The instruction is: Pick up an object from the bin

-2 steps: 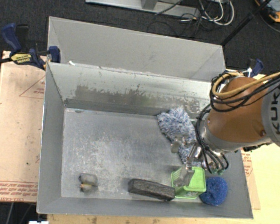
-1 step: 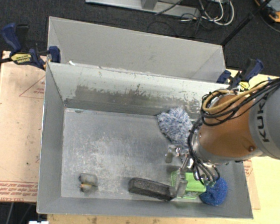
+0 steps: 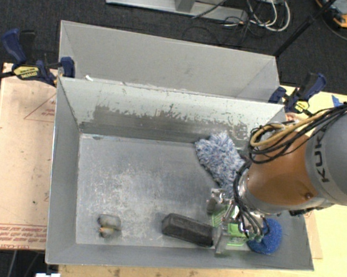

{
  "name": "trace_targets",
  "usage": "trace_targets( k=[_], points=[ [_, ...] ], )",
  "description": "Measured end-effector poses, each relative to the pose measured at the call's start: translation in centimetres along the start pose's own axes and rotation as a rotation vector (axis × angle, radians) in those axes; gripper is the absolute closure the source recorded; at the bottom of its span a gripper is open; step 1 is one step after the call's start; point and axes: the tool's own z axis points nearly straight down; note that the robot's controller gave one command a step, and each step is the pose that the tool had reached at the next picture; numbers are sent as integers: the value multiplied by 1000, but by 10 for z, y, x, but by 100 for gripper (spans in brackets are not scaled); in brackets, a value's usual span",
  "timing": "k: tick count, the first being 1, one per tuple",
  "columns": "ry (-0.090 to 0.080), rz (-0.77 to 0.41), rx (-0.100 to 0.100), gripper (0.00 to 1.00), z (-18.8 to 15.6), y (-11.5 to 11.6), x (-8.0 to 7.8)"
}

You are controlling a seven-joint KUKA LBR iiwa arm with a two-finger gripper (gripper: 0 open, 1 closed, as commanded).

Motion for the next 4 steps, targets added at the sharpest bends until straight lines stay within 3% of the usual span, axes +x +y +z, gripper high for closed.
trace_targets(
  k=[1,2,4],
  points=[
    [6,23,0,0,6,2,4],
    [14,138,18,0,8,37,-6],
    [-9,166,9,0,1,88,-16]
  ],
)
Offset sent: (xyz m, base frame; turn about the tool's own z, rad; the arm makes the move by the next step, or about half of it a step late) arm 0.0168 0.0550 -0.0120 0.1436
